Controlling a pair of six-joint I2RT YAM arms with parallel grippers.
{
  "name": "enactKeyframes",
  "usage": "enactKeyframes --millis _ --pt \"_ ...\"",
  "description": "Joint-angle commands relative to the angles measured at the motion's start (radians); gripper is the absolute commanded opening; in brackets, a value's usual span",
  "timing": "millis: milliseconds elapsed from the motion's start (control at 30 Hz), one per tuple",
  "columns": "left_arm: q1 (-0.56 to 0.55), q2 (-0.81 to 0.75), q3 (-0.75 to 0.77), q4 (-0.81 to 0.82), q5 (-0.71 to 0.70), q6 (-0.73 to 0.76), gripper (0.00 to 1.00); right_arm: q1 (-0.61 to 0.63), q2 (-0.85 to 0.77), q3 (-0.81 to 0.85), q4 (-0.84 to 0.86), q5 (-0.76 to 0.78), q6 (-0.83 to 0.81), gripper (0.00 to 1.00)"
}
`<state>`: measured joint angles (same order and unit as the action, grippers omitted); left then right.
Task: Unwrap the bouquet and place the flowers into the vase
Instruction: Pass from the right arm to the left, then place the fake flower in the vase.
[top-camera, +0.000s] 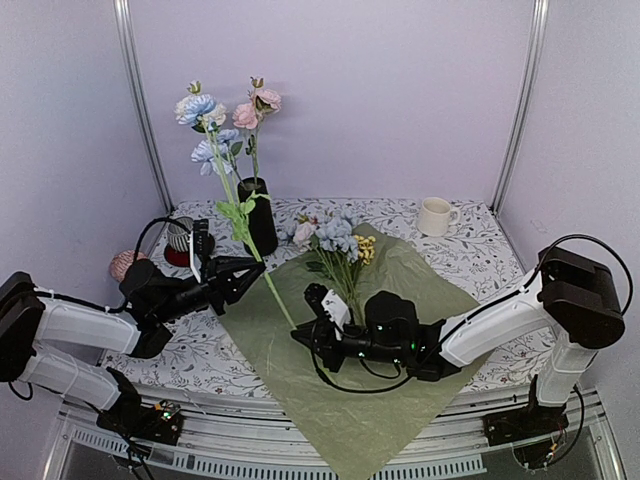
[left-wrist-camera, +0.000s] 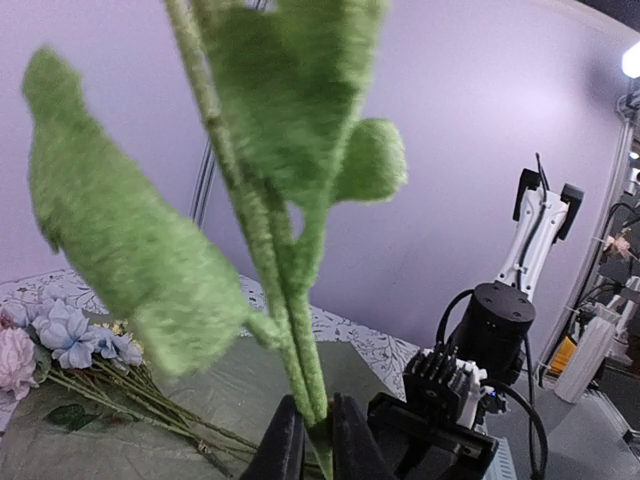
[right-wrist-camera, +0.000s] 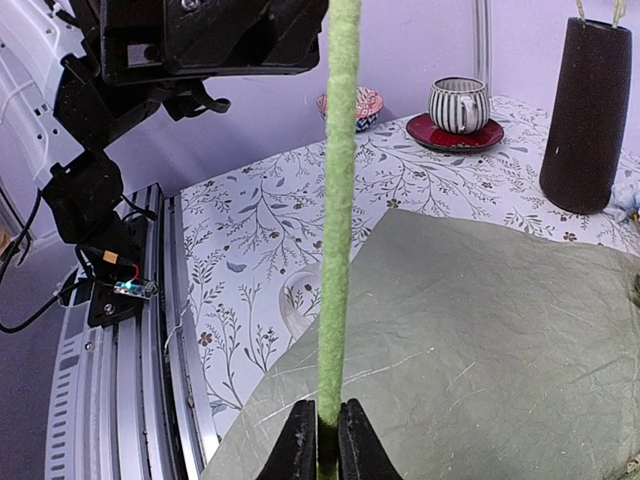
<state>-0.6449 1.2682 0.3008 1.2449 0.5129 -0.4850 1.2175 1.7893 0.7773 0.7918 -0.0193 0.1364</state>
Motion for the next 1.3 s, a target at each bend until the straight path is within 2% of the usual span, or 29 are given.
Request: enactKeyframes --millis 0,67,367,467,600,767,967,1133,1267 --pt "0.01 -0.009 0.017 0.014 0.002 0.007 0.08 0.005 0.011 0.031 -0.026 -0.012 -0.021 0.13" --pt "0.011 -0.013 0.017 0.008 -0.003 0.012 0.06 0.005 0.004 0.031 -0.04 -0.006 -0.036 0.18" --pt "0.011 -0.024 0.021 -0.032 -0.029 0.031 0.03 0.005 -0.082 -0.052 0.014 0.046 -0.046 0.55" --pt "0.013 -0.025 0.023 -0.042 -0.033 0.042 0.03 0.005 -0.112 -0.095 0.047 0.075 -0.043 0.77" --pt "0.014 -0.032 0.029 -0.073 -0.052 0.069 0.02 0.005 -0.156 -0.163 0.126 0.115 -0.048 0.95" --pt "0.017 -0.077 0.071 -0.207 -0.145 0.121 0.0 0.004 -0.225 -0.242 0.205 0.208 -0.052 0.98" --pt "0.033 -0.164 0.211 -0.539 -0.435 0.175 0.0 0.004 -0.28 -0.334 0.296 0.308 -0.037 0.99" --pt "0.099 -0.149 0.417 -0.758 -0.538 0.162 0.0 0.004 -0.287 -0.343 0.302 0.316 -0.041 0.99" --pt "0.133 -0.119 0.56 -0.829 -0.602 0.18 0.0 0.004 -0.289 -0.348 0.303 0.313 -0.043 0.99"
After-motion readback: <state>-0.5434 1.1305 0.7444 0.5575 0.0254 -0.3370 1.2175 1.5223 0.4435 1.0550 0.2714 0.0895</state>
